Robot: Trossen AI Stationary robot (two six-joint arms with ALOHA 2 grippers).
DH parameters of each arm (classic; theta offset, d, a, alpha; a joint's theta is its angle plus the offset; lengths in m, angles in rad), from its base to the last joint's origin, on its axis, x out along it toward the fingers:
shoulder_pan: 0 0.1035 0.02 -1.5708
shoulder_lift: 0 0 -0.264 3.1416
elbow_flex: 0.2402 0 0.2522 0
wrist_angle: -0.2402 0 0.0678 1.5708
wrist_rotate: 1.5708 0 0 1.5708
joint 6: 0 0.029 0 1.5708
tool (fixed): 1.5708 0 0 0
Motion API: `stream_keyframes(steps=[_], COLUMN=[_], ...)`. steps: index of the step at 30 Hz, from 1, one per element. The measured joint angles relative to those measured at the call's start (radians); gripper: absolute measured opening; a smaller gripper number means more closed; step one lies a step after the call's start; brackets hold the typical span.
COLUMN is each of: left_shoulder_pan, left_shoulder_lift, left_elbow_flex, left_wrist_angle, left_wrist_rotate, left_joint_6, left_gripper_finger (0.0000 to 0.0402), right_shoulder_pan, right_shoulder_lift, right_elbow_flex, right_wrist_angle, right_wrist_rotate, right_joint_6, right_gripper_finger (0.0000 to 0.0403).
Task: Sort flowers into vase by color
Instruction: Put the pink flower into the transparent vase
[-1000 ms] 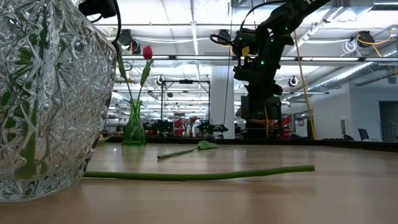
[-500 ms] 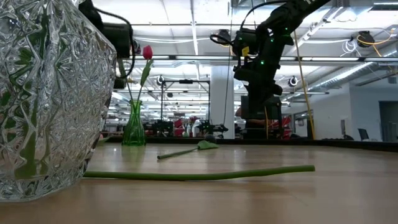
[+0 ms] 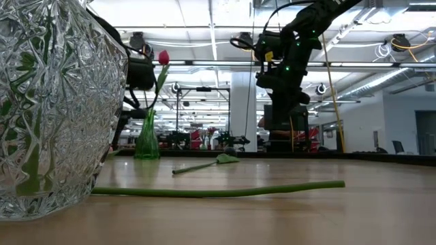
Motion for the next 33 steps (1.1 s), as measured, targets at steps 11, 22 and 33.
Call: stream_keyframes(steps=[11, 22, 33], left_shoulder_pan=[-0.087, -0.151, -0.214], left_shoulder_lift=[0.063, 0.050, 0.049], left_elbow_flex=[0.000, 0.000, 0.000], left_wrist_angle=[0.032, 0.021, 0.020], left_wrist_rotate=[0.000, -0.023, -0.029], left_joint_6=[-0.017, -0.071, -0.081], left_gripper_finger=[0.0170, 0.0170, 0.0170], right_shoulder_pan=[0.000, 0.000, 0.000], right_shoulder_lift=[0.000, 0.000, 0.000], right_elbow_flex=[0.000, 0.000, 0.000], right_wrist_angle=[0.011, 0.012, 0.009], right_wrist_rotate=[0.000, 0.000, 0.000], right_joint_6=[-0.002, -0.003, -0.003], right_gripper_finger=[0.0015, 0.0015, 0.0015])
